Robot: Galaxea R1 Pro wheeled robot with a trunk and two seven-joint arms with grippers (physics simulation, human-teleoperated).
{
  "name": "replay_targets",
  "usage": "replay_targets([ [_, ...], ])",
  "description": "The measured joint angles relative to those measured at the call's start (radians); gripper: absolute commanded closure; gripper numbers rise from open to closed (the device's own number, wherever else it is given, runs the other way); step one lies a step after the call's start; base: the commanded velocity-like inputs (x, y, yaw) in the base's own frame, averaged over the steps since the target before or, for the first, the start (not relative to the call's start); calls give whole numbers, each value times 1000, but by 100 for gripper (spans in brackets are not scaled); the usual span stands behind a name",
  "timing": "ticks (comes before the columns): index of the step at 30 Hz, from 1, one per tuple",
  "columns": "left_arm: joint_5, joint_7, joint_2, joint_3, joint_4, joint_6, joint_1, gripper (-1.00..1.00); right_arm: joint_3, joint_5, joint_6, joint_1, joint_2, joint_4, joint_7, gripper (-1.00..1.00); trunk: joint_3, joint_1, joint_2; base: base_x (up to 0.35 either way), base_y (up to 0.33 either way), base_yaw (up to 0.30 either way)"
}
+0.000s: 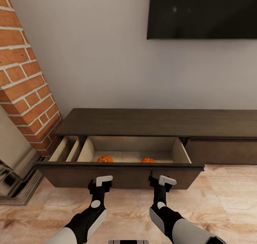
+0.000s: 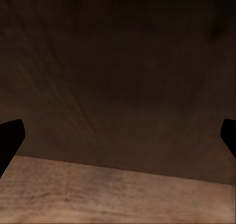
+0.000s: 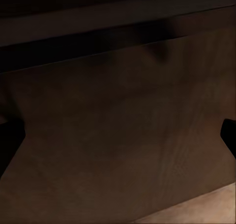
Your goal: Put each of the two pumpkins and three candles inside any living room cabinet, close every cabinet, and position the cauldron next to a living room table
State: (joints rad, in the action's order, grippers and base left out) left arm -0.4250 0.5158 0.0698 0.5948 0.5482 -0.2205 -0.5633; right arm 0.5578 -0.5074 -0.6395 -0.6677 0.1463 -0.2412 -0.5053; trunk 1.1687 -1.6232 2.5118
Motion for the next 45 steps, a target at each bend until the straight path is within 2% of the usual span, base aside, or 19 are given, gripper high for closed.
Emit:
replay_targets([
  [34,1,0,0,0,0,0,0,-100,-2,-3,-1,0,0,0,-1,-100,0,0,0,206,0,0],
  [45,2,0,0,0,0,0,0,-100,1,-1,2,0,0,0,0,-100,0,0,0,115,0,0],
])
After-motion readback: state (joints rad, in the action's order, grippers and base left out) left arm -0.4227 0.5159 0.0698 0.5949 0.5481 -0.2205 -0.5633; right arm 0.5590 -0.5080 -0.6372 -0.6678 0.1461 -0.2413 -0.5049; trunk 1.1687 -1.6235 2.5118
